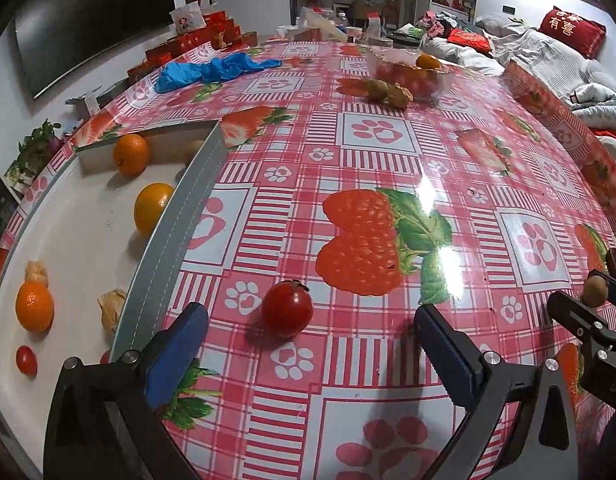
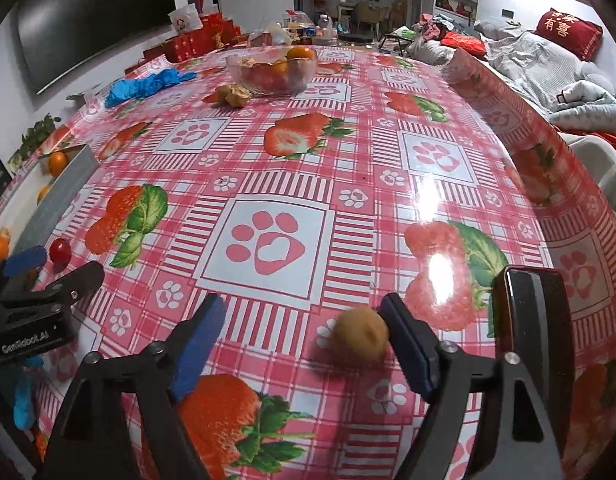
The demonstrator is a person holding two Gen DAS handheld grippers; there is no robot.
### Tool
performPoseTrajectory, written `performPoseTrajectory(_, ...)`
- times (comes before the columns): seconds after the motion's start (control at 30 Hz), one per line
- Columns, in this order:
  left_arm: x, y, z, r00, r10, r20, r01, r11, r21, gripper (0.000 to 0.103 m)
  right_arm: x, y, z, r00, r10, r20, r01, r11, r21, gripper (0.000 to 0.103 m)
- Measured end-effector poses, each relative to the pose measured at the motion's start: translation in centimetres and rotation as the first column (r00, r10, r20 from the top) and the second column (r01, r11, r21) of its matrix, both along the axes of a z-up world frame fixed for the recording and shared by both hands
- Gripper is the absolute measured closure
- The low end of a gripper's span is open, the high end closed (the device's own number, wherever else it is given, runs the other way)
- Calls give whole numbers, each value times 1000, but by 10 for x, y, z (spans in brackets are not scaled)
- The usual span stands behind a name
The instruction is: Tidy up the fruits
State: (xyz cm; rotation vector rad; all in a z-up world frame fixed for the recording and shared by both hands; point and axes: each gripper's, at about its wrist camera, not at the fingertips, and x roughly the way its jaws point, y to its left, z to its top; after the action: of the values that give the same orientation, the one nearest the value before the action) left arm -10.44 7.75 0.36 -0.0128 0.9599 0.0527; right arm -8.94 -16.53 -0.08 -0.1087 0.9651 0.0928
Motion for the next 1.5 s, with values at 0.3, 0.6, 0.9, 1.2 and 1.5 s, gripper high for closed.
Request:
performPoseTrajectory(0.3, 0, 0, 0, 1000, 0, 0, 0, 1000, 0, 0, 4, -2, -4, 999, -31, -17, 31, 999, -12, 0)
performPoseTrajectory(0.6, 0, 0, 0, 1000, 0, 0, 0, 1000, 0, 0, 4, -1, -4, 999, -31, -18, 31, 999, -12, 0)
performPoseTrajectory(0.9, 0, 0, -1, 1000, 0, 0, 0, 1000, 0, 0, 5, -1, -4, 999, -31, -18, 30, 999, -12, 0)
performPoseTrajectory(1.2, 0, 0, -1, 1000, 0, 0, 0, 1000, 0, 0, 5, -1, -4, 999, -30, -18, 30, 999, -11, 0)
performPoseTrajectory(1.5, 0, 0, -1, 1000, 0, 0, 0, 1000, 0, 0, 5, -1, -4, 999, -30, -18, 30, 999, -12, 0)
